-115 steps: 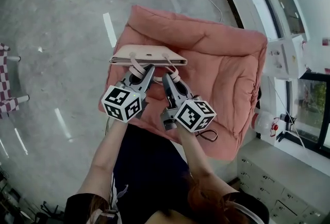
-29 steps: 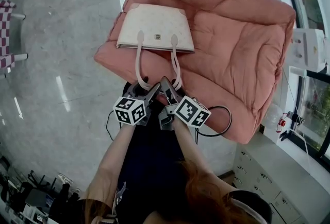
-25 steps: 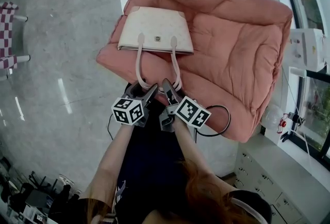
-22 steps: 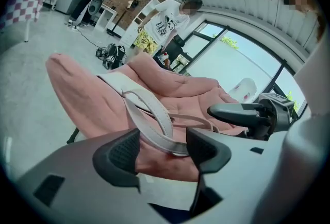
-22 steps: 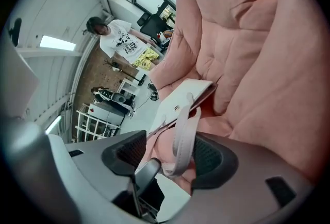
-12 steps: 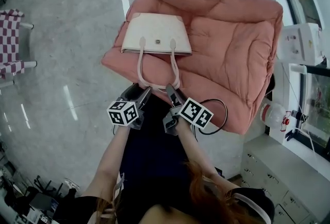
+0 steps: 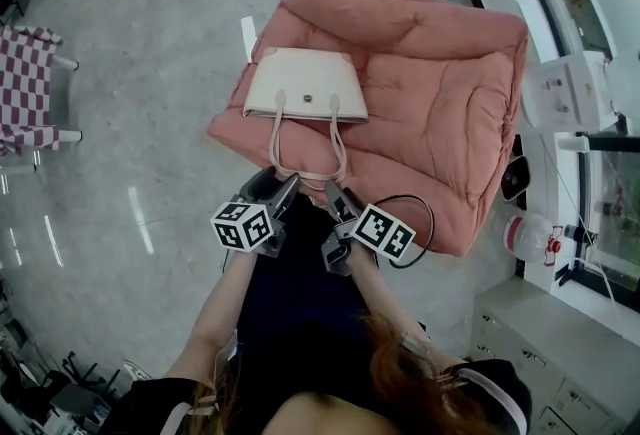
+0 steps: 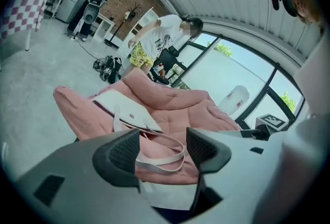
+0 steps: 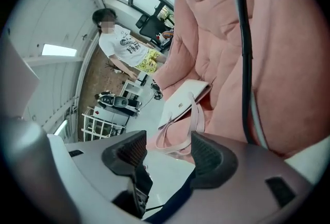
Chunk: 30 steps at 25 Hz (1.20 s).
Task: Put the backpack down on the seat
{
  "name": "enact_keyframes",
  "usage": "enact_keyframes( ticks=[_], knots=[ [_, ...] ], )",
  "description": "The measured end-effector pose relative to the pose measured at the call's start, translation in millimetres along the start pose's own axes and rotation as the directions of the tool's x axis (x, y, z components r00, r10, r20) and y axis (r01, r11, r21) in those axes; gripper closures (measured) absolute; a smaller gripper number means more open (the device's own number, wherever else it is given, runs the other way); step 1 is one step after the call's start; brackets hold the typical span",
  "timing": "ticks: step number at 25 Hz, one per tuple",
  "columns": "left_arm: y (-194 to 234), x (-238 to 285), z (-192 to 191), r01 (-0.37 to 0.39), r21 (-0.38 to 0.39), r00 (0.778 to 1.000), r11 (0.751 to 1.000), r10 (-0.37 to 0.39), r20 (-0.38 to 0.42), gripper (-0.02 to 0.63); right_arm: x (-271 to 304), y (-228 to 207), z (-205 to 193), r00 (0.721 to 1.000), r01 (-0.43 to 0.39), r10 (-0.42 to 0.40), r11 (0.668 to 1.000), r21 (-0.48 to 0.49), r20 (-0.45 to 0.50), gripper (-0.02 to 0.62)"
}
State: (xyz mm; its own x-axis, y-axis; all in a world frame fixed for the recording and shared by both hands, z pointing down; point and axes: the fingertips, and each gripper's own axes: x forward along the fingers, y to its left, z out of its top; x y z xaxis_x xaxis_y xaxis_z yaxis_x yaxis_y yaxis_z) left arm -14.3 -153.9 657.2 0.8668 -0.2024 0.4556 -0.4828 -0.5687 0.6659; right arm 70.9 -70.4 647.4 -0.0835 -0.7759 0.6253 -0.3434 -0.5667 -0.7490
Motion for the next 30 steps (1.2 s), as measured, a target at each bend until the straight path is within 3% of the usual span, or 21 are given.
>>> enact_keyframes(
  ticks=[6, 17, 25, 30],
  knots=[
    [-31.2, -18.5, 30.8, -0.003, 0.205, 1.0, 0.979, -0.003, 0.026, 0.331, -21.0, 21.6, 19.9, 0.996, -0.059, 0.062, 0.997, -0.056, 0.057, 0.333],
    [-86.0, -61.5, 121.5, -0.023, 0.366, 0.982, 0.93, -0.048, 0.185, 0.331, -44.3, 112.2, 54.2, 0.961, -0.212, 0.246, 0.95, -0.231, 0.128, 0.334],
    [-145.2, -80.0, 195.2, -0.005, 0.522, 0.942, 0.853, -0.171, 0.288, 0.332, -76.0, 193.9, 104.2, 0.873, -0.331, 0.43, 0.869, -0.367, 0.23, 0.334],
    [-180.7, -93.6, 226.3, -0.012, 0.595, 0.916, 0.803, -0.229, 0.328, 0.333, -105.3, 251.0, 117.0, 0.802, -0.368, 0.547, 0.77, -0.522, 0.241, 0.334]
  ],
)
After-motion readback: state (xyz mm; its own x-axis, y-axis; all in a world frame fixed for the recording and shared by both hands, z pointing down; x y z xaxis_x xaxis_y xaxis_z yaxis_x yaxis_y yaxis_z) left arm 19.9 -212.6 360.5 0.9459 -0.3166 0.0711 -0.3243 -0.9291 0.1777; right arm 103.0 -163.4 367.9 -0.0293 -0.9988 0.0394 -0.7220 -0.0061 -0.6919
